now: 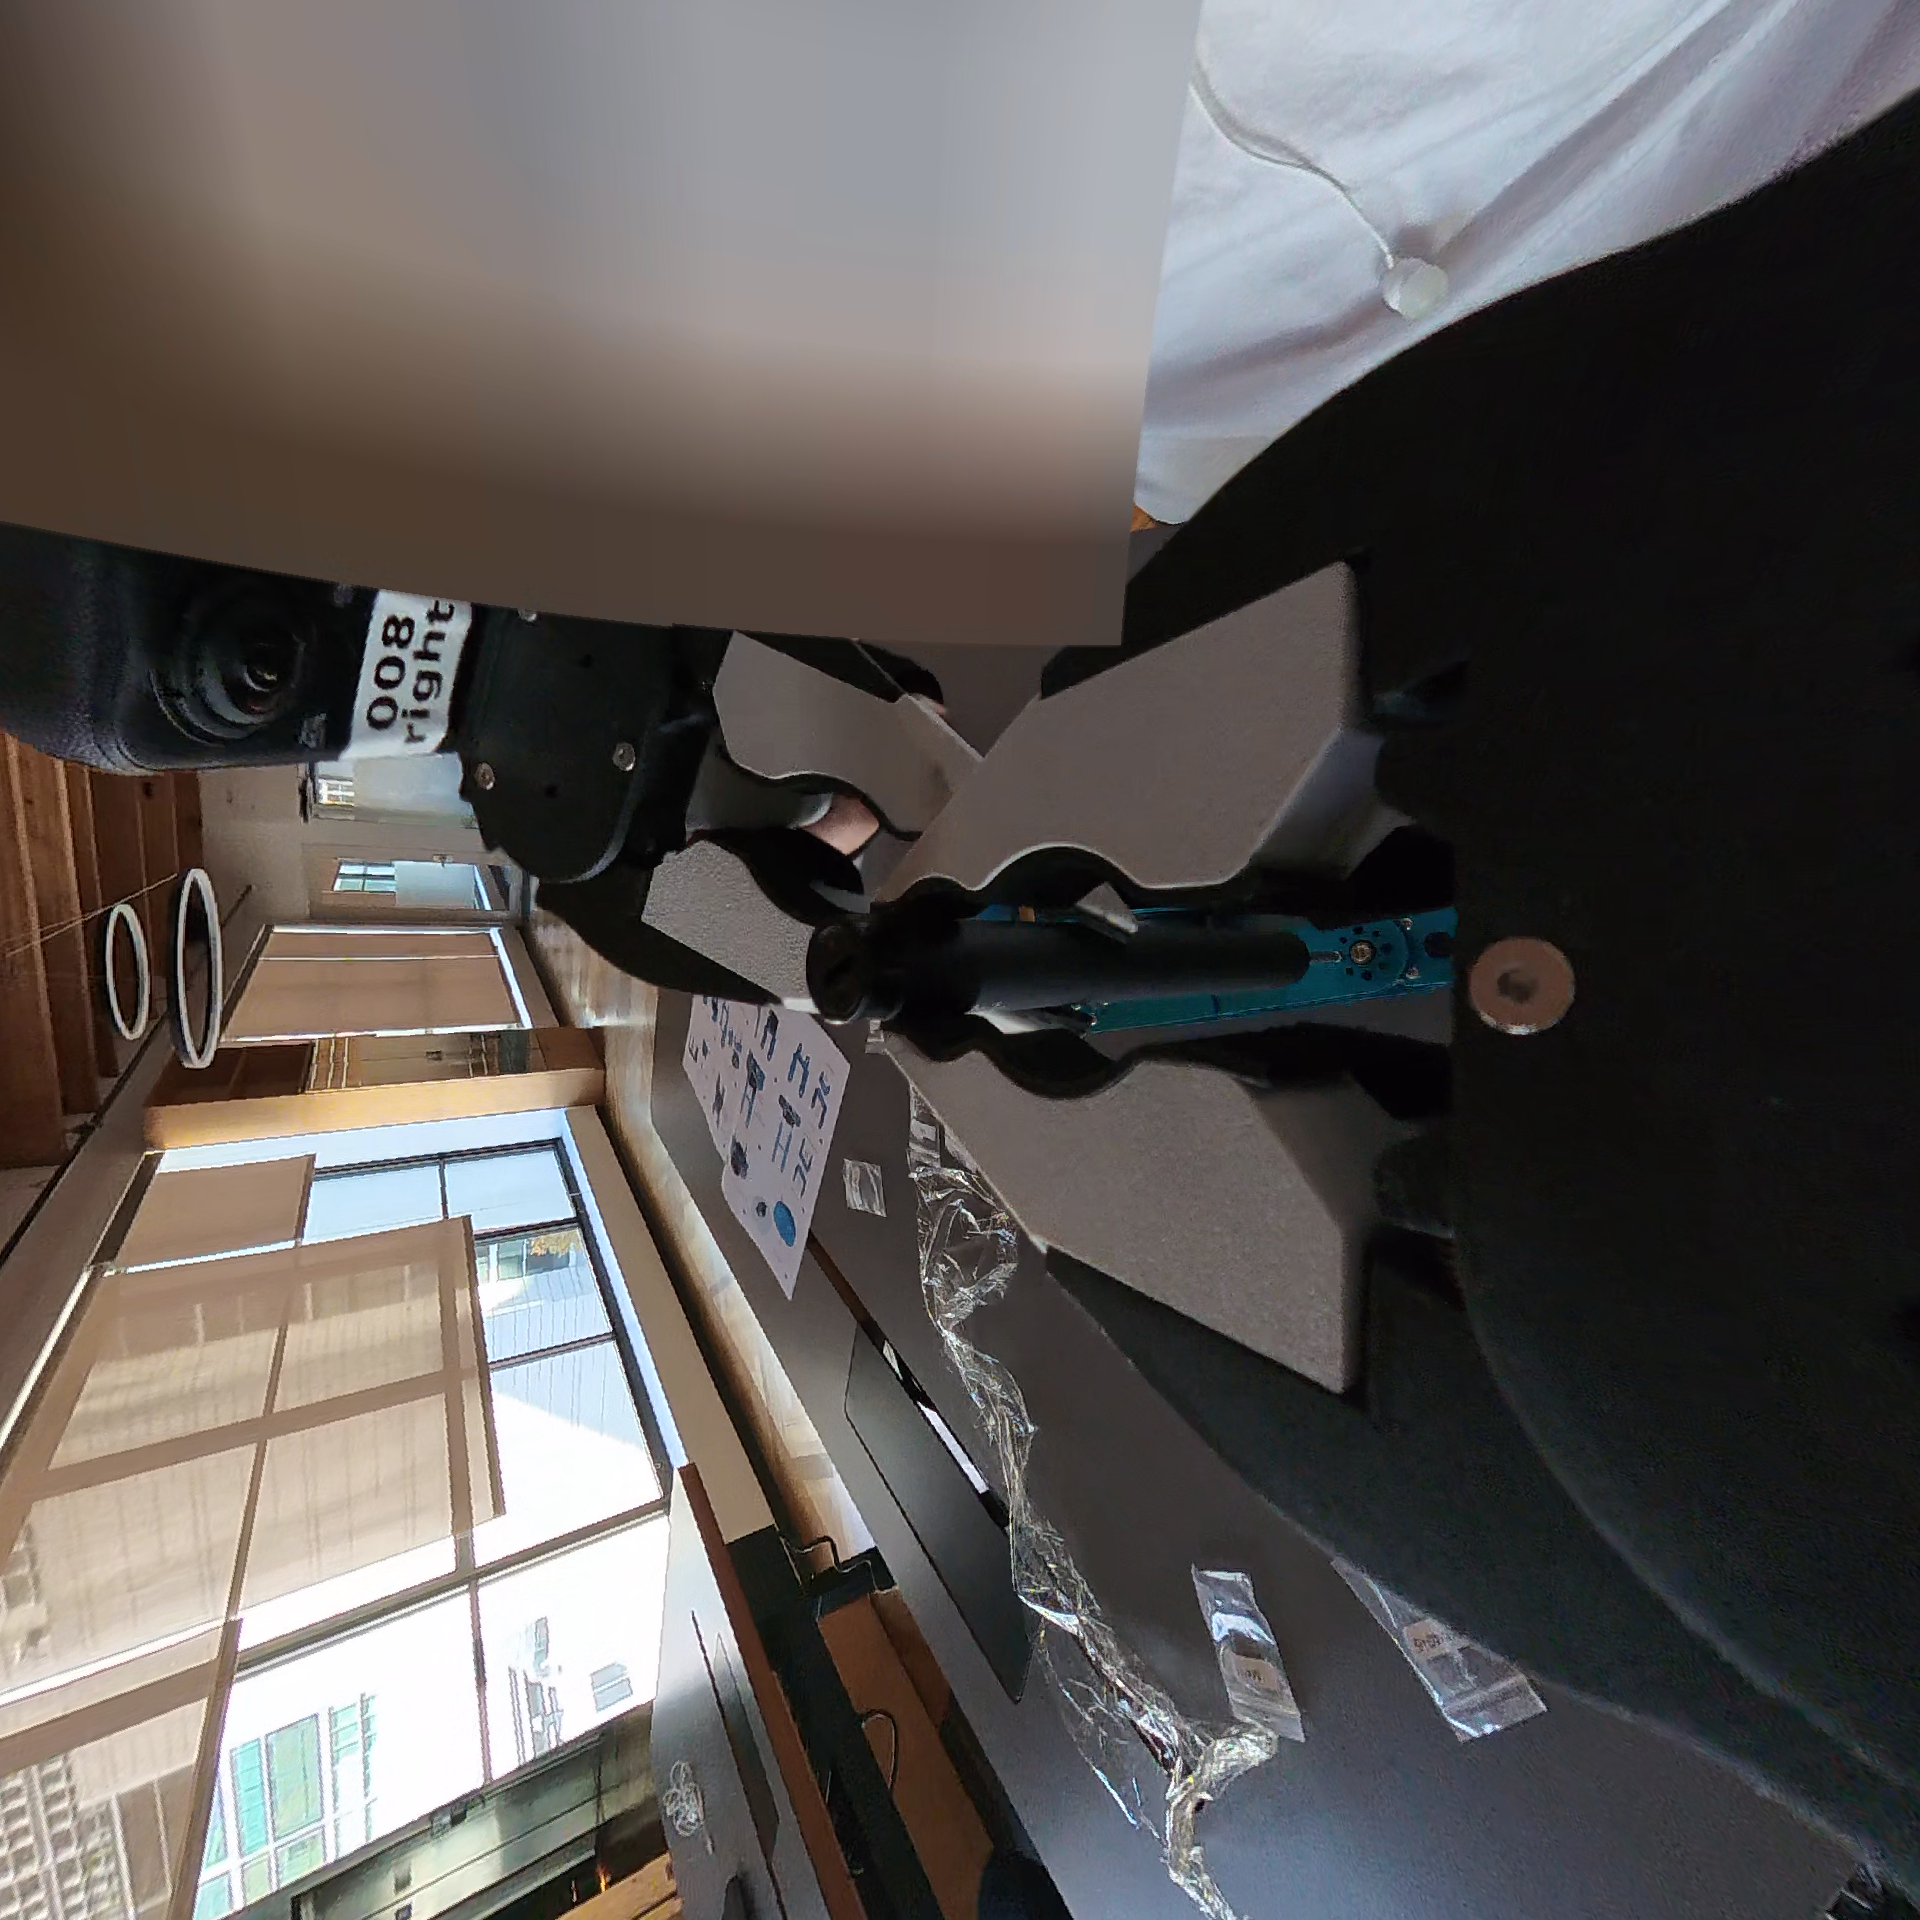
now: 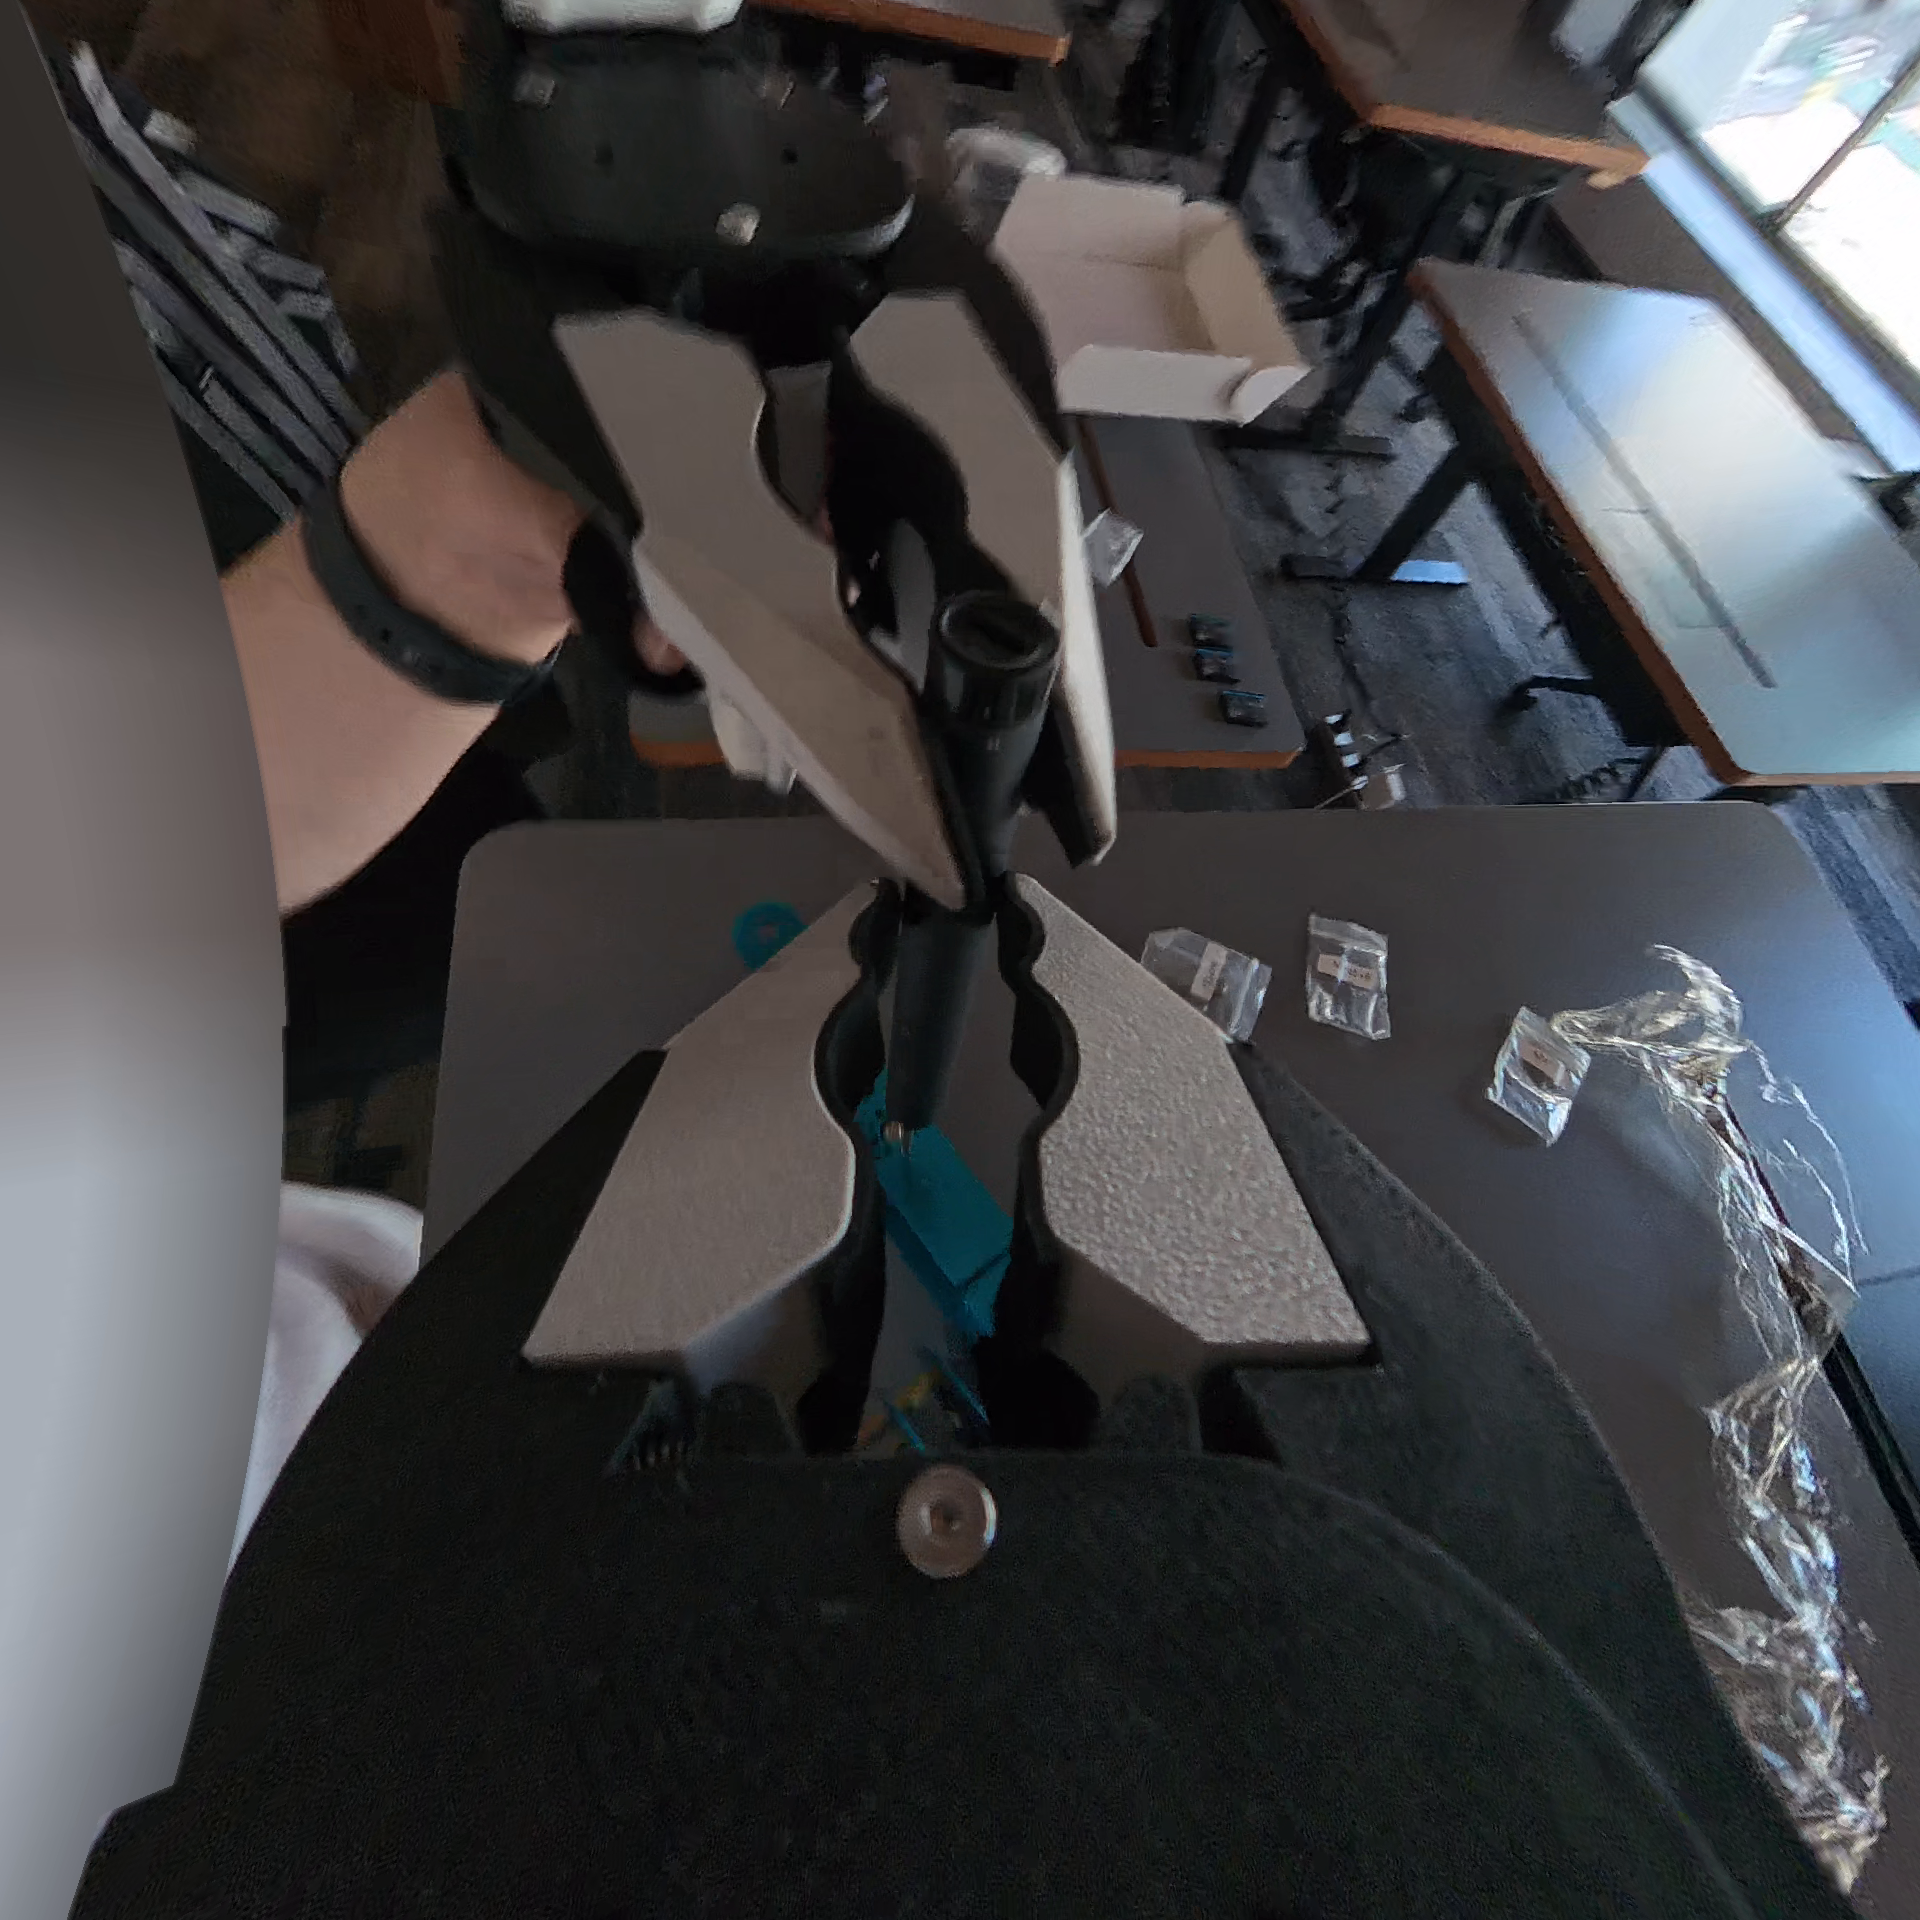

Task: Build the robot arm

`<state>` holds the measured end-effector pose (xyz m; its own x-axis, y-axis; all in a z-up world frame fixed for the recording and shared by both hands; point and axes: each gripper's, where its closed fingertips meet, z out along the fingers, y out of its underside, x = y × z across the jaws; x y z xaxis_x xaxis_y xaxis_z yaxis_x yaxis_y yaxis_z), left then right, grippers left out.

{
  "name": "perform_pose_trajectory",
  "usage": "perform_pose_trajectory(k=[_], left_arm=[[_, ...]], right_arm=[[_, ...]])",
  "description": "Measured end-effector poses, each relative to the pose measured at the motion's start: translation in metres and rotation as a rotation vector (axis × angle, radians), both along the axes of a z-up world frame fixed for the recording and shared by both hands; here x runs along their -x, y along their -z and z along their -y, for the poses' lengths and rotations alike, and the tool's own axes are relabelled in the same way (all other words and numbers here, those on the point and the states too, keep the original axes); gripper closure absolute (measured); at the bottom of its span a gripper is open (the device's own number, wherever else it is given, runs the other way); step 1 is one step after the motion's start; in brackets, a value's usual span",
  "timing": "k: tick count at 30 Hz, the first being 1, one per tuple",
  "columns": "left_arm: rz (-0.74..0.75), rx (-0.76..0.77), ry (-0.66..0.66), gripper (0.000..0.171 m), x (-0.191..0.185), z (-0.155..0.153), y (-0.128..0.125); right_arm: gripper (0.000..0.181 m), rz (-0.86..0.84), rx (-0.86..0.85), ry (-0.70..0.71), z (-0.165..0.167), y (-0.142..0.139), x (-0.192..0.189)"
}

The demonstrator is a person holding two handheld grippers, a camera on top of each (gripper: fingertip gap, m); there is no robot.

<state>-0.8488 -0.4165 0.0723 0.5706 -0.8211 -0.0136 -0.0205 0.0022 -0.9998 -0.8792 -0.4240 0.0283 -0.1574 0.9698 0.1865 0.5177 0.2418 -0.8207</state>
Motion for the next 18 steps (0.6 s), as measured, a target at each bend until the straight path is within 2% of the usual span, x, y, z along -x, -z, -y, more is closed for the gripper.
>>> perform_pose_trajectory(k=[5, 8, 10, 13, 16, 18], left_arm=[[-0.026, 0.022, 0.021, 0.156, 0.001, -0.003, 0.001], [-0.040, 0.020, 0.044, 0.156, -0.002, -0.002, 0.001], [-0.042, 0.025, 0.049, 0.156, -0.002, -0.003, 0.001], [-0.044, 0.031, 0.050, 0.156, -0.001, -0.003, 0.001], [-0.046, 0.029, 0.049, 0.155, -0.002, -0.004, 0.001], [-0.047, 0.029, 0.050, 0.155, -0.003, -0.004, 0.001]], right_arm=[[0.143, 0.177, -0.025, -0.290, -0.009, 0.034, -0.021], [0.142, 0.213, -0.025, -0.456, -0.014, 0.052, -0.023], [0.142, 0.207, 0.065, -0.576, -0.003, 0.053, -0.023], [0.143, 0.194, 0.150, -0.648, 0.001, 0.050, -0.017], [0.161, 0.176, 0.211, -0.673, 0.002, 0.045, -0.013], [0.164, 0.180, 0.198, -0.679, 0.002, 0.048, -0.012]])
